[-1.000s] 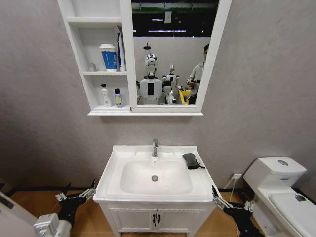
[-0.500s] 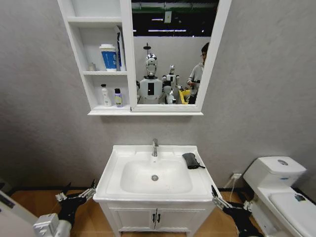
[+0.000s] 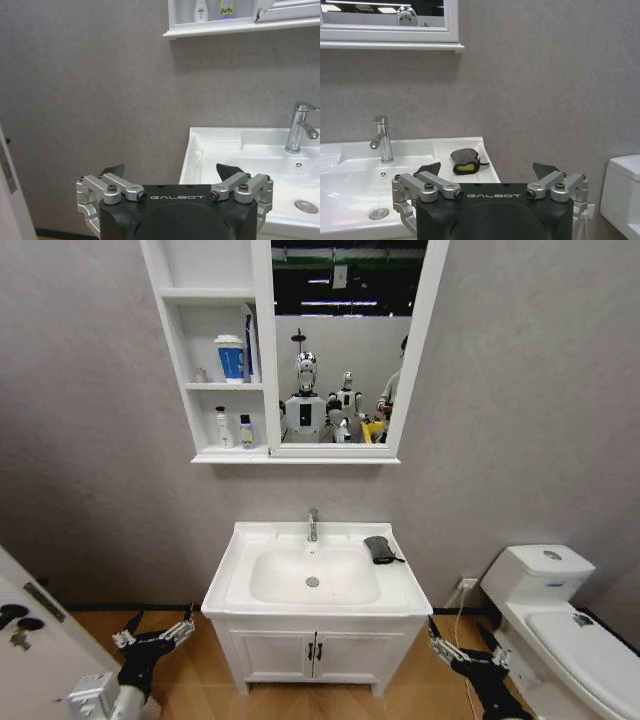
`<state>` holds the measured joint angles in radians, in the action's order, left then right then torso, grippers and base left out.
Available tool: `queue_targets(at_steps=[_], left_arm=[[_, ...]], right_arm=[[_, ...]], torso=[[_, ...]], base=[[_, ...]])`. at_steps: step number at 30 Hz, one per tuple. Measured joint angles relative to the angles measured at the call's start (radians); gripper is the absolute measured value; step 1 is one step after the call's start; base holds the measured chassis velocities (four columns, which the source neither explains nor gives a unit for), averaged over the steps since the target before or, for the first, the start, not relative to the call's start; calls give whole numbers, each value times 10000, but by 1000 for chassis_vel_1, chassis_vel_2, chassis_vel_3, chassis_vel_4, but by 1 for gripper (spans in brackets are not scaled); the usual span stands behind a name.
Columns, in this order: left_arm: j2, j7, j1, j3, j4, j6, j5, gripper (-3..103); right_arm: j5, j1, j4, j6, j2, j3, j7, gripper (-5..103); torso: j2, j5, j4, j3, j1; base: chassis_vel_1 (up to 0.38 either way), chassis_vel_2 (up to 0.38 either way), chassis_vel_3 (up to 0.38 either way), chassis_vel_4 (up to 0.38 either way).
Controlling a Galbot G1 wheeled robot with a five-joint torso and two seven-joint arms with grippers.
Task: Move facial cleanser and shampoo from washbasin to cabinet, then wipe washbasin with towel.
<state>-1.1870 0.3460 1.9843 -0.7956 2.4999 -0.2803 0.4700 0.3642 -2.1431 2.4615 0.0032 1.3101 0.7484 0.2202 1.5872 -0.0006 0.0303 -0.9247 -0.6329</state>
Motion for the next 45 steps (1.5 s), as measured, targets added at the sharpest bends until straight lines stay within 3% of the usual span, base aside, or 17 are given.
queue_targets(at_steps=[14, 18, 19, 23, 24, 27, 29, 30, 33, 38, 45], left_arm=[[0, 1, 0, 0, -1, 0, 0, 100], [0, 0, 1, 0, 0, 0, 0, 100], [0, 0, 0, 0, 0, 0, 1, 100], [0, 0, 1, -1, 1, 0, 0, 100], [0, 0, 0, 0, -1, 0, 0, 100], [0, 0, 1, 0, 0, 0, 0, 100], [-1, 1, 1, -1, 0, 0, 0, 100], [-1, 0, 1, 0, 0, 0, 0, 100], [-1, 1, 4, -1, 0, 0, 0, 100], [-1, 1, 1, 0, 0, 0, 0, 100], [-1, 1, -2, 0, 1, 0, 0, 100]], right_arm=[[1, 2, -9, -4, 0, -2, 1, 100], [1, 2, -12, -4, -1, -2, 1, 100], [1, 0, -11, -3, 0, 0, 3, 100], [2, 1, -12, -5, -3, -2, 2, 100], [1, 1, -11, -4, -2, 0, 2, 100], [2, 2, -12, -5, -2, -2, 2, 100], [3, 1, -12, -5, -3, -2, 2, 100], [2, 0, -12, -4, -1, -1, 2, 100], [2, 0, -12, -4, -1, -3, 2, 100], [2, 0, -12, -5, 0, -3, 2, 100], [2, 6, -12, -5, -1, -2, 2, 100]], torso=[[1, -5, 1, 0, 1], [0, 9, 0, -2, -1], [3, -12, 1, 2, 4], [-1, 10, -1, -3, -4], [1, -14, 1, 0, 1], [1, 10, -2, 0, 0], [-1, 9, -2, -2, -2], [4, -11, 2, 3, 6], [8, -2, -4, 5, 14], [5, -1, 5, 3, 9], [-7, 1, -2, -4, -13]], base=[[347, -355, -332, 337], [357, -368, -371, 351], [357, -365, -327, 311], [364, -352, -368, 356], [336, -330, -325, 349], [347, -326, -335, 340], [368, -320, -347, 281], [310, -334, -285, 263], [254, -167, -263, 202], [26, -36, -86, 55], [-74, 40, 78, -34]])
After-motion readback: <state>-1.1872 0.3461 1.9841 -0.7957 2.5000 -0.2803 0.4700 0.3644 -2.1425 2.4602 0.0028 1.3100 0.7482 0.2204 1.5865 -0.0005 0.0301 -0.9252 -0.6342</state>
